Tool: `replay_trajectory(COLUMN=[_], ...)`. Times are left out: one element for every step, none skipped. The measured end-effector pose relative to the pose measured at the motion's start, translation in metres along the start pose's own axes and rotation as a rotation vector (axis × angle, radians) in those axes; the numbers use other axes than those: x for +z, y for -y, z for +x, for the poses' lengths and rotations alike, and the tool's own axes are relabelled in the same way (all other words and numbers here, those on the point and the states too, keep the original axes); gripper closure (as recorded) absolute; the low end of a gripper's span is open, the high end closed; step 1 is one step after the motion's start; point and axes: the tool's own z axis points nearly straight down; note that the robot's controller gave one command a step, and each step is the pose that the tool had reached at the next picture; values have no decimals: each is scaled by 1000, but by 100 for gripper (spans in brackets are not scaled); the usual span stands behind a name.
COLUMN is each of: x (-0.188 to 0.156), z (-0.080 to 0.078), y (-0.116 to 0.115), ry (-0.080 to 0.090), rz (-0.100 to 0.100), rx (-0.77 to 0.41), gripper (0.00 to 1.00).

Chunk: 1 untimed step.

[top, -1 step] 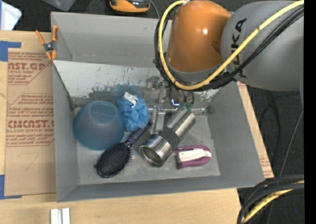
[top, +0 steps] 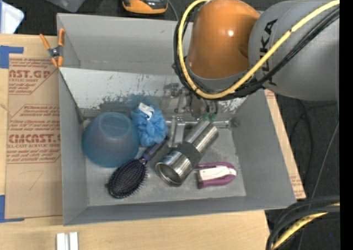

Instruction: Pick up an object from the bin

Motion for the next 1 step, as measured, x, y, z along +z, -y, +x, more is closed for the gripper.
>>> replay_trajectory(x=[113], z=[15], y=[38], ry=[3], rz=[0], rx=[-186], gripper=[0])
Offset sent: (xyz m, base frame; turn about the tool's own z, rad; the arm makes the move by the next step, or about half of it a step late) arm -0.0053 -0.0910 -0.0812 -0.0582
